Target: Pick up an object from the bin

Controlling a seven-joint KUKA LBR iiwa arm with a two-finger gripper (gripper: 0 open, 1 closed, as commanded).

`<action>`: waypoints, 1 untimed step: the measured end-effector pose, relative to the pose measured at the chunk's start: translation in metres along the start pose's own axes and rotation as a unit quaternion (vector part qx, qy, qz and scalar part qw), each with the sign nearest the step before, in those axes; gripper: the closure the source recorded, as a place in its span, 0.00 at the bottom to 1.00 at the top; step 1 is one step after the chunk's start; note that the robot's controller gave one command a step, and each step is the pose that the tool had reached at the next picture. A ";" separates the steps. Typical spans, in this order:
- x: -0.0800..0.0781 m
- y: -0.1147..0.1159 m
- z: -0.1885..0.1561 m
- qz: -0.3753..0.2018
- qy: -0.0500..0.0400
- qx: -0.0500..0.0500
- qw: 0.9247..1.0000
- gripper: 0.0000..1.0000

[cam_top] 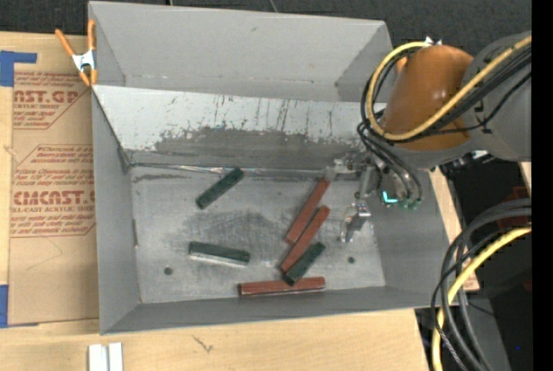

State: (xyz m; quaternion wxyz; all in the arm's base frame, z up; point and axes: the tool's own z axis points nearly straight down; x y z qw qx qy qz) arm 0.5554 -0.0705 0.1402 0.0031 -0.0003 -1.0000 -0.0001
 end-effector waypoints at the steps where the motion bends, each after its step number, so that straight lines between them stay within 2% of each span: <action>1: -0.002 0.000 -0.004 0.000 -0.004 0.000 1.000 0.00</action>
Offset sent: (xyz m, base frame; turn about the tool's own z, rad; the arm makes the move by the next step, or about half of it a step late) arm 0.0032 0.0184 -0.0700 -0.0357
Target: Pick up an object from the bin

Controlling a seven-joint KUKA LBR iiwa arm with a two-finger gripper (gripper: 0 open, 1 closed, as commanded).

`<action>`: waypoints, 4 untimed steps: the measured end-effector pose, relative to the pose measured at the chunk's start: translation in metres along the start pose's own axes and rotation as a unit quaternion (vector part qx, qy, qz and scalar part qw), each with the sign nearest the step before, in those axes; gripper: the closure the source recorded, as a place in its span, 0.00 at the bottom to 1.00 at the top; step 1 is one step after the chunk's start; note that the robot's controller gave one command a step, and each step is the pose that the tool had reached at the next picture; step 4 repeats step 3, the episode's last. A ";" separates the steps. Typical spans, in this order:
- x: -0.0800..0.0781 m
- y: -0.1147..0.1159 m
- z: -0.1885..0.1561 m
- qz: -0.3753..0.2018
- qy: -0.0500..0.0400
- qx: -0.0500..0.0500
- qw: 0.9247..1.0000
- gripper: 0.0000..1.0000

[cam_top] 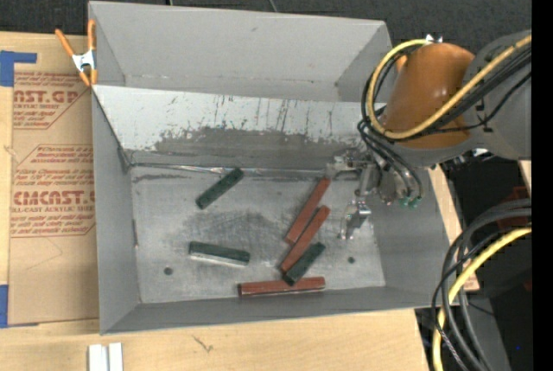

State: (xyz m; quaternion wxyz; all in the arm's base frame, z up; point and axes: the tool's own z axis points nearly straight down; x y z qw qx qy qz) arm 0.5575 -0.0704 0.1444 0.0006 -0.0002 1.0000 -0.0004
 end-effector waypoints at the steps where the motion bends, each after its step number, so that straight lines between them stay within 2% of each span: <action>1: -0.003 0.017 0.071 -0.017 -0.001 0.001 1.000 1.00; 2: -0.003 0.017 0.071 -0.017 -0.001 0.001 1.000 1.00; 3: 0.003 0.016 -0.116 -0.017 -0.004 0.000 1.000 1.00; 4: 0.003 0.016 -0.116 -0.017 -0.004 0.000 1.000 1.00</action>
Offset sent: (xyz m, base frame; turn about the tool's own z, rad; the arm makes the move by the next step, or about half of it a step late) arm 0.0000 0.0000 0.0000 0.0000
